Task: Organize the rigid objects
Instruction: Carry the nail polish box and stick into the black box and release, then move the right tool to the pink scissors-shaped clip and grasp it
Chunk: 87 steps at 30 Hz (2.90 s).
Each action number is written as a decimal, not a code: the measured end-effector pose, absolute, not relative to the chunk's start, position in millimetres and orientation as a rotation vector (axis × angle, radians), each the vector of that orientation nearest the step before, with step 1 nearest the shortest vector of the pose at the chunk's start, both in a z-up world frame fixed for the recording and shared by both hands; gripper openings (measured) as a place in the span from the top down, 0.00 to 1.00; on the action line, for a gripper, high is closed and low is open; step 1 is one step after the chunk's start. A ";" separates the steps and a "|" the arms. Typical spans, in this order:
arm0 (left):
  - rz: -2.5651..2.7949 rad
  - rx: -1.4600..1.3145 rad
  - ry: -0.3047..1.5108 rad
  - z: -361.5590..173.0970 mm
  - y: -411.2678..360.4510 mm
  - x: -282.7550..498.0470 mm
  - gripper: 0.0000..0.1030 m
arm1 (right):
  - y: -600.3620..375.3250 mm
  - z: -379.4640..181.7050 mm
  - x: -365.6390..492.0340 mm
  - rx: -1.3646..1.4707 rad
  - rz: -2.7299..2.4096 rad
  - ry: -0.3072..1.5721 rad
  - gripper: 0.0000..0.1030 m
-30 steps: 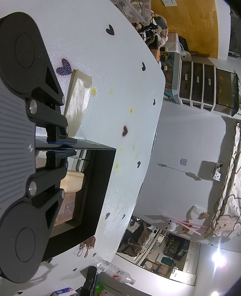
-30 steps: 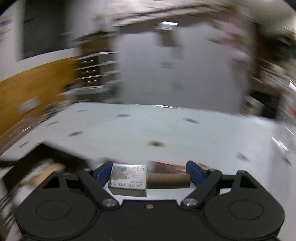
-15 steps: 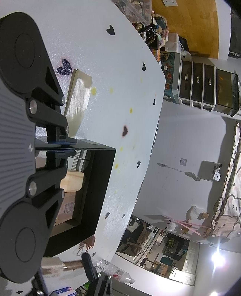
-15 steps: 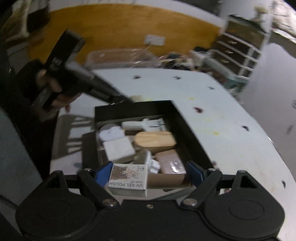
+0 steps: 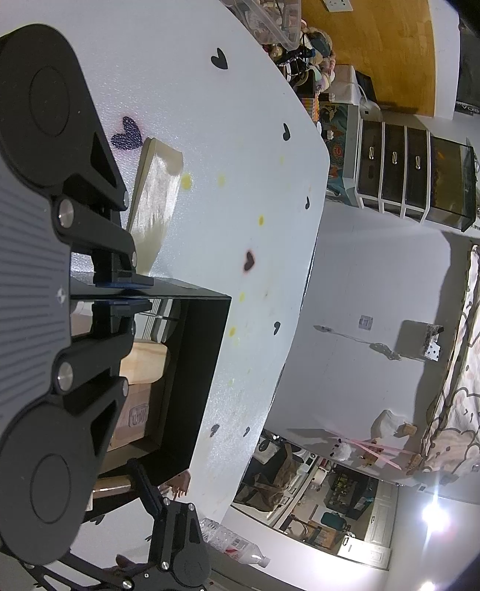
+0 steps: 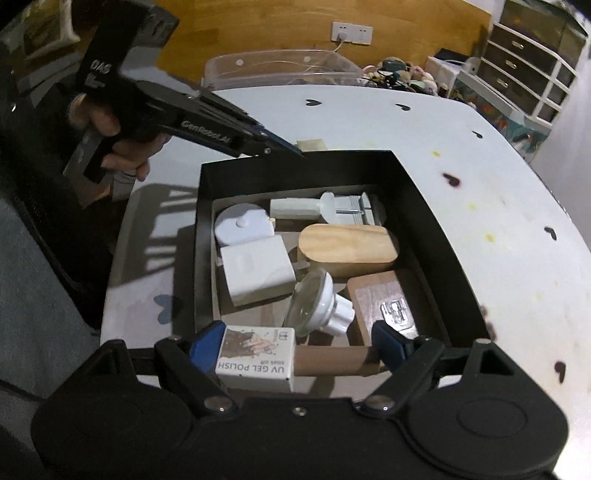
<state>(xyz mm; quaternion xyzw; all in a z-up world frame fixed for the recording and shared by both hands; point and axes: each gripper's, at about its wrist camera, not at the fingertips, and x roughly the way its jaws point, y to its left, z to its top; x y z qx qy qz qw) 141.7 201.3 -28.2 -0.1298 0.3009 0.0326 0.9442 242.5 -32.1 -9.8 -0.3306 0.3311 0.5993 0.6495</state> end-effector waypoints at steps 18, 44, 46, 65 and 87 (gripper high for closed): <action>0.066 -0.263 0.614 -28.1 201.4 141.8 0.95 | -41.3 -9.1 245.1 -0.663 1.325 0.768 0.08; 0.067 -0.263 0.611 -28.1 203.3 141.1 0.95 | -100.1 31.5 251.6 -0.288 0.800 0.503 0.00; 0.068 -0.263 0.611 -28.1 203.4 140.9 0.95 | -111.6 29.5 259.9 -0.240 0.716 0.496 0.00; 0.068 -0.263 0.611 -27.9 203.7 141.0 0.95 | -176.3 -45.9 316.2 0.090 0.192 0.567 0.00; 0.067 -0.267 0.613 -27.2 202.0 142.6 0.95 | -138.4 -87.5 348.0 0.192 0.139 0.660 0.03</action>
